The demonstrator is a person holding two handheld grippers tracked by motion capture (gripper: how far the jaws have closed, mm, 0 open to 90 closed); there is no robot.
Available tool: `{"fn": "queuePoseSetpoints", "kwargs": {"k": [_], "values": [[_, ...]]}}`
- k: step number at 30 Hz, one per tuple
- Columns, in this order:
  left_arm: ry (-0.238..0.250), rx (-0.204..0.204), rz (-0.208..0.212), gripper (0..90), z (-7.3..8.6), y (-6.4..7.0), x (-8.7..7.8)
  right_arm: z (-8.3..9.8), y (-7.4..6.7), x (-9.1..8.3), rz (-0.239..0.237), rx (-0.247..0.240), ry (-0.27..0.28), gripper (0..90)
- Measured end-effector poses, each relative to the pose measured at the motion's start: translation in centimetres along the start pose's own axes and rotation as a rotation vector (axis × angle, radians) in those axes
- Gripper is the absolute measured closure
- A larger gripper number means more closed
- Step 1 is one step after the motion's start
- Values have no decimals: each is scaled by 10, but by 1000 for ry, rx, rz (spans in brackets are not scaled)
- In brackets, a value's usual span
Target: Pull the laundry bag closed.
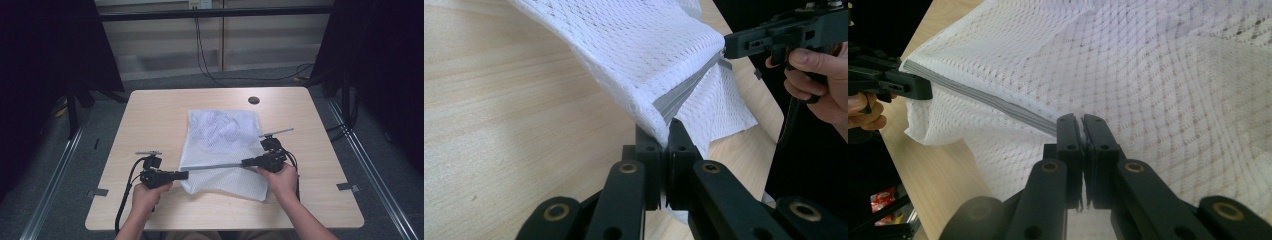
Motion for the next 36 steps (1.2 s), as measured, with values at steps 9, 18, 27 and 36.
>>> {"fn": "queuePoseSetpoints", "kwargs": {"k": [9, 18, 27, 36], "values": [[-6, 10, -1, 875, 0, 0, 1, 1, 1, -3, -8, 2, 1, 867], [-7, 6, 2, 875, 1, 1, 0, 0, 2, -2, -5, 0, 1, 867], [-8, 10, -5, 875, 1, 1, 0, 1, 2, -3, -4, 6, -4, 867], [-8, 14, -2, 875, 2, 2, -1, 2, 3, -4, -3, -3, -5, 867]]}}
Point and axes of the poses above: each handheld gripper's, and its own axes: x roughly forward along the jaws, z roughly out of its underside, y roughly to its right, the point moved 5 cm from there along x, roughly forward along the jaws, and after that the axes turned 8 degrees about -z, right-handed, at the moved point
